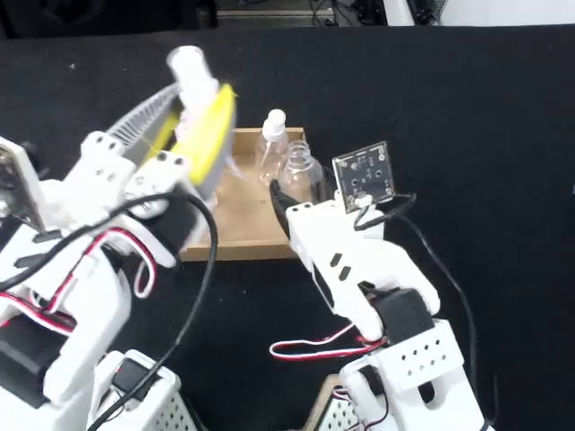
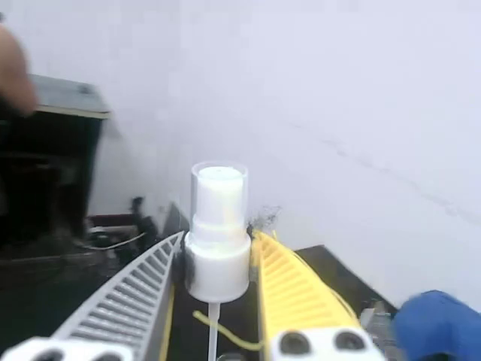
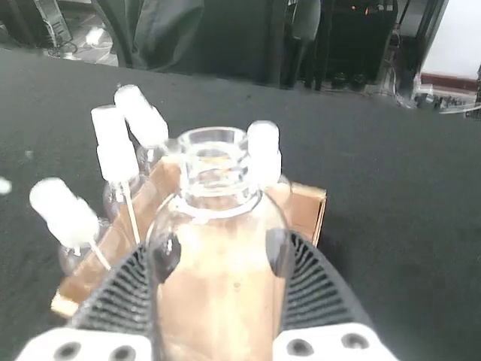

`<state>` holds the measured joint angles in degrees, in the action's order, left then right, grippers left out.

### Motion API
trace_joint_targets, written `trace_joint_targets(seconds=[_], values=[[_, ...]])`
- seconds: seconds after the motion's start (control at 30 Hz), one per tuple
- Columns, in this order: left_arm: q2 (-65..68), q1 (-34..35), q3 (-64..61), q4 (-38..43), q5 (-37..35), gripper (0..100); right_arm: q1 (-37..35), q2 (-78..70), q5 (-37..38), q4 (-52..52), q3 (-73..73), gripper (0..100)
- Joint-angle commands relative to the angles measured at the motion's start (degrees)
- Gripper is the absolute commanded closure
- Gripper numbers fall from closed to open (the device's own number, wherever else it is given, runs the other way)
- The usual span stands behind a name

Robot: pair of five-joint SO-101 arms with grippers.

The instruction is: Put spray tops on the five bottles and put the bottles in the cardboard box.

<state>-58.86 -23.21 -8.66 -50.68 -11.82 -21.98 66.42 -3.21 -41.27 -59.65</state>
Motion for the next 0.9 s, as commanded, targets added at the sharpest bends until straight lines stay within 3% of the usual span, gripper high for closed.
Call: trace_joint_targets(seconds=[0.0,0.2,0.53,0.7,0.87], values=[[0.2,-3.9,1.1,6.9,-0.4,96,-2.6,1.5,-0.6,1.8,0.4,98.7],[0.3,-4.0,-7.3,20.7,0.0,96,-6.6,1.5,-0.4,1.6,0.2,98.7],[2.5,-0.8,-8.7,20.7,0.2,96,-6.3,3.5,0.0,2.0,-0.1,98.7],[6.8,-0.5,-2.2,13.6,0.2,96,-6.3,11.6,3.2,8.4,-7.2,98.7],[10.1,-0.6,5.8,5.7,0.2,96,-6.3,16.6,3.4,7.1,-8.6,98.7]])
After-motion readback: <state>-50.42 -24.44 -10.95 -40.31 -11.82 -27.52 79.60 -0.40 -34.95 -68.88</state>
